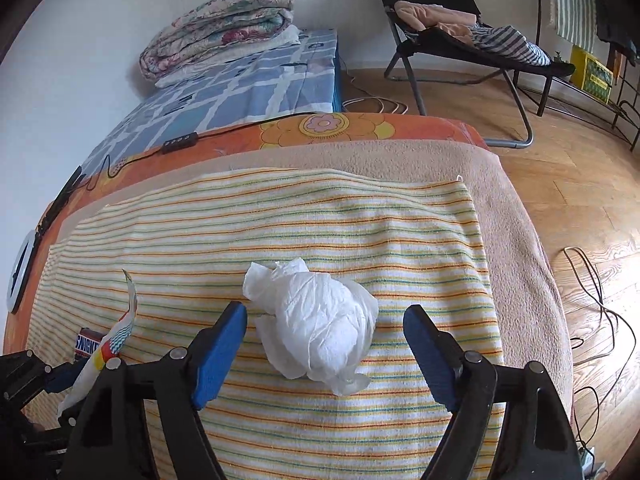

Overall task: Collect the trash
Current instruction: 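Grasp the white paper strip with the left tool while the right tool grasps the white tissue, then carry the paper strip and tissue over the blue basket with both tools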

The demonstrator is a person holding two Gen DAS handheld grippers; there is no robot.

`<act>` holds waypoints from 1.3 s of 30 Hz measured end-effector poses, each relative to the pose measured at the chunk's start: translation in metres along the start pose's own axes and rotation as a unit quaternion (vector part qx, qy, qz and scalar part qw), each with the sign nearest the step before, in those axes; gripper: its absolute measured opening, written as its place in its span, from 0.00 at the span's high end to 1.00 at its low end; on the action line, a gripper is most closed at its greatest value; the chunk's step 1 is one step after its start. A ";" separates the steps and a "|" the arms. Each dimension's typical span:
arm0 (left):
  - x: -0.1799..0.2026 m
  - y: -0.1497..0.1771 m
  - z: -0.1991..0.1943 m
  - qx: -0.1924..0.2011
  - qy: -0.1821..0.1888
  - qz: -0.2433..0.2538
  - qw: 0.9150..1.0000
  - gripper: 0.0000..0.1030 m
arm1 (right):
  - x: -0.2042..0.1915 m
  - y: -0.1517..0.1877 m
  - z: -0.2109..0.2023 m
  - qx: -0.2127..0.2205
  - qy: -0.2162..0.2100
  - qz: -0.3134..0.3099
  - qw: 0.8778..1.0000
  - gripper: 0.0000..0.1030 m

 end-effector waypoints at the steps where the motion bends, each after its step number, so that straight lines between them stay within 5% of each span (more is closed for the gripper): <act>1: -0.003 0.000 -0.001 0.001 0.006 -0.008 1.000 0.87 | 0.001 0.000 0.000 -0.001 -0.003 0.003 1.000 0.29; 5: -0.007 0.004 -0.009 0.006 0.006 -0.022 1.000 0.92 | 0.005 0.001 0.001 -0.006 -0.015 0.011 1.000 0.57; 10: -0.006 0.010 -0.022 0.014 0.005 -0.025 1.000 0.93 | 0.002 0.004 -0.007 0.006 -0.014 0.006 1.000 0.68; 22: 0.007 0.032 -0.073 0.036 0.013 -0.040 0.998 0.93 | -0.008 0.024 -0.060 0.034 -0.040 -0.003 0.999 0.69; 39: 0.049 0.095 -0.167 0.063 0.013 -0.044 0.997 0.93 | -0.050 0.097 -0.178 0.066 -0.063 -0.071 0.993 0.69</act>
Point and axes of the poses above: each gripper's, at about its wrist camera, not at the fingertips, and z roughly the way its jaws point, x to its right, y to its underside, the point moved 2 cm from there along z, roughly the way its jaws point, and after that the axes turned 9 degrees about y, right-handed, at the moved point
